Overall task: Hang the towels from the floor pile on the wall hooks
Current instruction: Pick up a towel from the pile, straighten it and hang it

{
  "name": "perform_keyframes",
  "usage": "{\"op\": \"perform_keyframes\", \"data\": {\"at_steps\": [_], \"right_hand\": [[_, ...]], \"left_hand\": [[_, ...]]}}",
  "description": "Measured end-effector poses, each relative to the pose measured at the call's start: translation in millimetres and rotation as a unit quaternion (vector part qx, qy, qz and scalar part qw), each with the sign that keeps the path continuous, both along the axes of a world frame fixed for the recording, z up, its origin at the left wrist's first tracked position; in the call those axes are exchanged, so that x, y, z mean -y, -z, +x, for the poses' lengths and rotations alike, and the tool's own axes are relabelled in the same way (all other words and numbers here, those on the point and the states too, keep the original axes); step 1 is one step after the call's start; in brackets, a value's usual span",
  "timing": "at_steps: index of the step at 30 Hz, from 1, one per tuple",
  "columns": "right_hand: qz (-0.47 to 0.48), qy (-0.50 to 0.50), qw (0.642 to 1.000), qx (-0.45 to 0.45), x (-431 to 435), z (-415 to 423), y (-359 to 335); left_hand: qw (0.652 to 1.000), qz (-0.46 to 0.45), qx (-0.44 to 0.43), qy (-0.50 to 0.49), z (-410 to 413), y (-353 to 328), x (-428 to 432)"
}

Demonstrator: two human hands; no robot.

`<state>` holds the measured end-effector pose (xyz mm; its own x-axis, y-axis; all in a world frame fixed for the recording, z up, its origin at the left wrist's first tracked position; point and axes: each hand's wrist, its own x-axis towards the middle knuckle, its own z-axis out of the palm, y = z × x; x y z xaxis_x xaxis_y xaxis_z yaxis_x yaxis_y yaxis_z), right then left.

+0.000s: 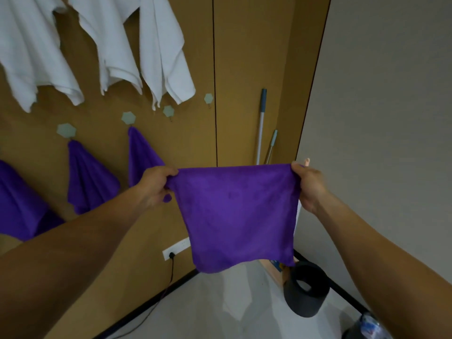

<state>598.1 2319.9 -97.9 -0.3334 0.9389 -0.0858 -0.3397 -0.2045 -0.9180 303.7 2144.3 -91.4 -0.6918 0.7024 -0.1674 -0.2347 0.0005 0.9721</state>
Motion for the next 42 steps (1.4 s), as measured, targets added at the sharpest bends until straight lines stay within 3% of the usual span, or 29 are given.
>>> {"op": "perform_keyframes", "data": {"at_steps": [4, 7, 10, 15, 19, 22, 27, 32, 38, 42], "right_hand": [[0.019, 0.029, 0.999, 0.015, -16, 2, 0], [0.057, 0.036, 0.987, 0.149, -29, 10, 2], [0.060, 0.037, 0.976, 0.208, -35, 18, 7], [0.040, 0.001, 0.979, 0.199, -32, 22, 14], [0.036, 0.007, 0.981, 0.190, -28, 22, 18], [0.041, 0.020, 0.975, 0.220, -30, 24, 23], [0.075, 0.039, 0.952, 0.295, -36, 30, 31], [0.090, 0.053, 0.940, 0.325, -46, 34, 35], [0.108, -0.012, 0.970, 0.219, -49, 35, 29], [0.167, -0.106, 0.939, 0.283, -51, 33, 21]], "left_hand": [[0.999, -0.019, -0.034, 0.017, 2, 3, 0], [0.991, -0.100, -0.088, 0.023, 3, 6, 2], [0.975, -0.172, -0.134, 0.039, 1, 8, 6], [0.928, -0.311, -0.195, 0.058, -3, 14, 5], [0.910, -0.374, -0.176, 0.029, -9, 16, 7], [0.921, -0.364, -0.137, 0.009, -8, 16, 5], [0.962, -0.262, -0.060, -0.041, 1, 14, -4], [0.965, -0.258, -0.039, -0.003, 17, 8, -8], [0.943, -0.290, -0.101, 0.127, 31, -7, -1], [0.917, -0.295, -0.191, 0.191, 41, -10, -2]]}}
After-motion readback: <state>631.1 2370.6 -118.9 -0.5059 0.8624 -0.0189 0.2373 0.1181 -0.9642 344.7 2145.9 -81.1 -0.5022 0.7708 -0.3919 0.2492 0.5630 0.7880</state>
